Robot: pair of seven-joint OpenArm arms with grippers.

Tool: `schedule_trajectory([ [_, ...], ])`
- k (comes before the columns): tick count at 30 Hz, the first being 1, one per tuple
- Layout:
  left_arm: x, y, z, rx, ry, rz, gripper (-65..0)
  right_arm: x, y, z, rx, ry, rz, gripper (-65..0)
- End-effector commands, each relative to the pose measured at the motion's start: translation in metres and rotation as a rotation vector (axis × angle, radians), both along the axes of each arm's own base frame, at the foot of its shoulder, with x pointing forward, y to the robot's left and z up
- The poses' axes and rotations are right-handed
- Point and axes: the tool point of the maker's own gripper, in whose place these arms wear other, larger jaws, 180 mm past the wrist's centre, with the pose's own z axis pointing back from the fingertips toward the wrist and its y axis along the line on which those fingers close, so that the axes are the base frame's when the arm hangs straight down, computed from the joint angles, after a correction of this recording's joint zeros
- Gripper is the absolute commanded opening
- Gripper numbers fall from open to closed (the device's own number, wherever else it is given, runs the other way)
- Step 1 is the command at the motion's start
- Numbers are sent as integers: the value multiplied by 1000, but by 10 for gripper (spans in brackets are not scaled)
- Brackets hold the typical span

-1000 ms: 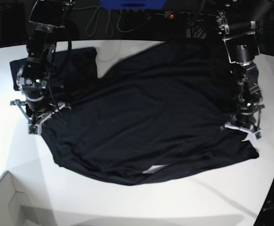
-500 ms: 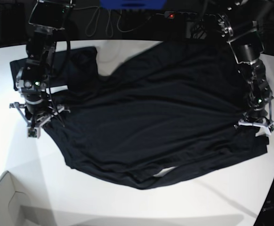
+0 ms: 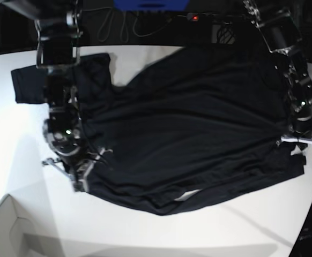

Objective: Layout the t-shirt on the table in an organized manner, then fold the t-shirt properly
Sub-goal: 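Grasp the shirt side edges with both grippers and pull them apart, then drag the shirt edge with the right gripper toward the shirt's collar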

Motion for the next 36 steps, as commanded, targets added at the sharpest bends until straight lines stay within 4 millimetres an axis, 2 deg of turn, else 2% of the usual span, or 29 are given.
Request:
schedule_trajectory([
  [1, 1, -1, 11, 14, -20, -11, -646, 22, 3, 19, -4, -54, 9, -650],
  [3, -15, -2, 5, -4, 4, 5, -646, 37, 14, 13, -10, -20, 39, -650],
  [5, -34, -5, -7, -69, 18, 37, -646, 48, 34, 4, -4, 11, 100, -650],
  [9, -65, -14, -42, -217, 93, 72, -646, 63, 62, -17, 33, 64, 228, -650],
  [12, -83, -20, -60, -280, 128, 81, -646, 65, 65, -33, 59, 86, 233, -650],
  [15, -92, -30, -69, -321, 145, 67, -646, 63, 65, -47, 83, 80, 239, -650],
  [19, -98, -48, -78, -356, 167, 28, -646, 66, 48, -56, 91, 49, 217, -650],
  [23, -94, -54, -77, -382, 152, 19, -646, 75, 2, -63, 42, 11, 77, -650],
  [26, -90, -52, -74, -382, 141, 17, -646, 81, -25, -59, -3, -41, -7, -650],
  [30, -70, -52, -45, -352, 66, -9, -646, 92, -46, -43, -29, -112, -94, -650],
  [33, -59, -57, -16, -319, -4, -40, -646, 100, -53, -29, 7, -160, -149, -650],
  [36, -57, -83, -6, -353, 2, -91, -646, 112, -60, -3, 42, -228, -191, -650],
])
